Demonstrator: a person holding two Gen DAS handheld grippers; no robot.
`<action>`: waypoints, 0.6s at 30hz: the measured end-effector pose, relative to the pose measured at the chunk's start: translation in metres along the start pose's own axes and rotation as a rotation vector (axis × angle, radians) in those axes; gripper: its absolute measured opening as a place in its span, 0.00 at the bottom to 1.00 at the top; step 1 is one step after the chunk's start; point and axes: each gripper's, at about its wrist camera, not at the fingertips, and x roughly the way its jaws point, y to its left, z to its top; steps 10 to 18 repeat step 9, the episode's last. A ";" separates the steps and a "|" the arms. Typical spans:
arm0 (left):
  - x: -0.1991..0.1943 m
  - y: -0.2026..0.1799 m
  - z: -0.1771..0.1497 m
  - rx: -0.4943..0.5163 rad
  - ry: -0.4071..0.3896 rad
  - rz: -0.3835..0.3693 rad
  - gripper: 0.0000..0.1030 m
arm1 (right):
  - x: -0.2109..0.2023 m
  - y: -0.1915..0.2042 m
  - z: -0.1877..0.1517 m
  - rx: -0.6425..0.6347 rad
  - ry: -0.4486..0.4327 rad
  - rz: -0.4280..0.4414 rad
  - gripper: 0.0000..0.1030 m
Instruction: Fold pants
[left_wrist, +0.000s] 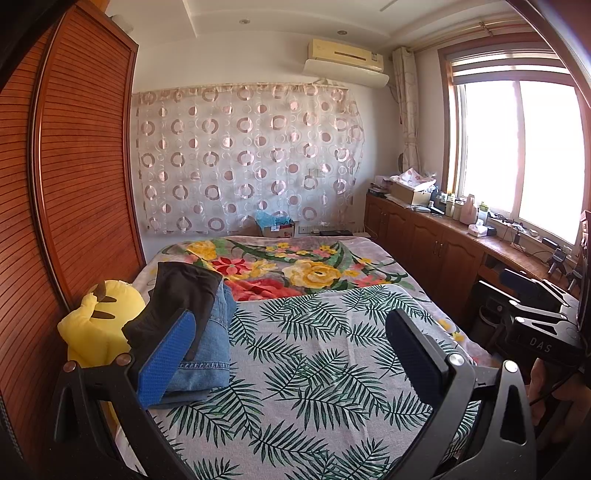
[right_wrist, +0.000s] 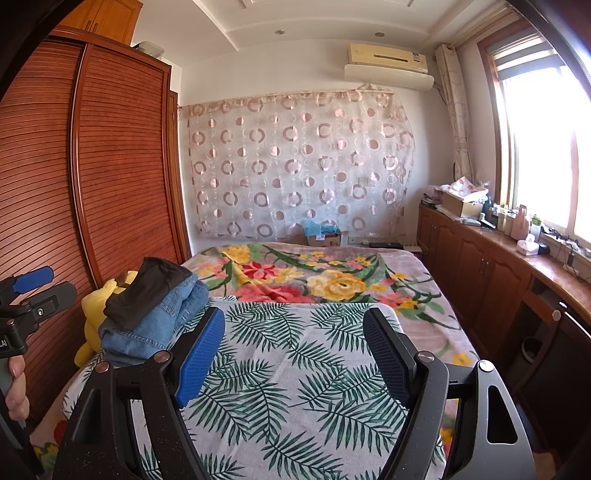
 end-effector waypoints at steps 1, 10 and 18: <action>-0.001 0.000 0.000 0.001 0.000 0.000 1.00 | 0.000 0.000 0.000 -0.001 0.000 0.000 0.77; 0.000 0.000 0.000 0.000 -0.001 -0.001 1.00 | 0.000 0.000 0.000 0.000 0.000 0.000 0.77; 0.000 0.000 0.000 0.000 -0.001 -0.001 1.00 | 0.000 0.000 0.000 0.000 0.000 0.000 0.77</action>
